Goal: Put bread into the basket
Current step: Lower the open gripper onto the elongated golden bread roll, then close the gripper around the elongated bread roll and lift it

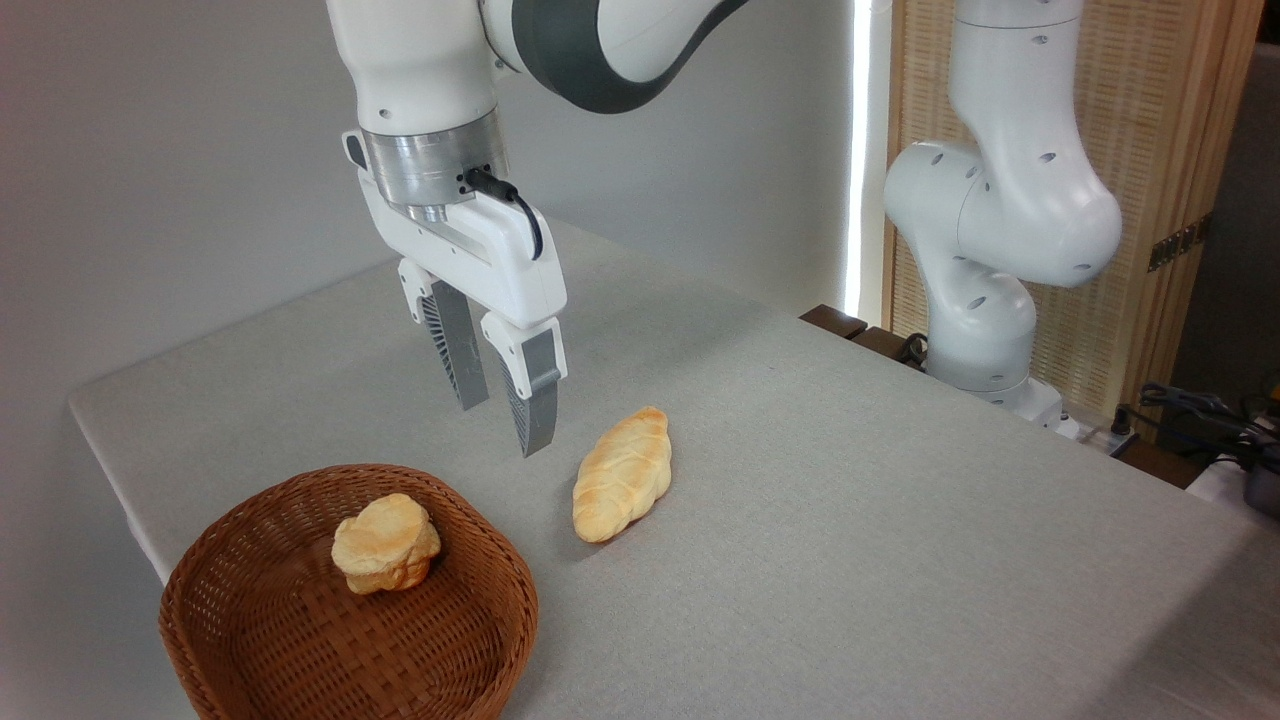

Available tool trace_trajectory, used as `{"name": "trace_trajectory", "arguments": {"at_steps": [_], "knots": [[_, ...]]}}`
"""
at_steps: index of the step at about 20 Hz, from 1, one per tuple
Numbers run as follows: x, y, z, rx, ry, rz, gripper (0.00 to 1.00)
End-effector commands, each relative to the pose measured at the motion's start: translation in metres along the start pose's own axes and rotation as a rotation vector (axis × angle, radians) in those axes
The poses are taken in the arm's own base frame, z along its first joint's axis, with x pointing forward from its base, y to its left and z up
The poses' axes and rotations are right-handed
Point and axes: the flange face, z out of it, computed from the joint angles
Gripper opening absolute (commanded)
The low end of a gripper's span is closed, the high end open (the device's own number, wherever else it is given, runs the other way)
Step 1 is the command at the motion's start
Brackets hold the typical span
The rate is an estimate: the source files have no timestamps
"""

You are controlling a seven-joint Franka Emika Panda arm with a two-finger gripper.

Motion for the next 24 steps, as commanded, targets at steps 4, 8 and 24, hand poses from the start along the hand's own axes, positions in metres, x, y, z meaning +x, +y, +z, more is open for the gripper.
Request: {"name": "trace_trajectory", "arguments": {"at_steps": [4, 8, 24], "knots": [[-0.021, 0.008, 0.019, -0.056, -0.070, -0.036, 1.00], [-0.044, -0.009, 0.030, -0.095, -0.109, -0.081, 1.00], [-0.018, -0.004, 0.114, -0.184, -0.170, -0.069, 1.00]]}}
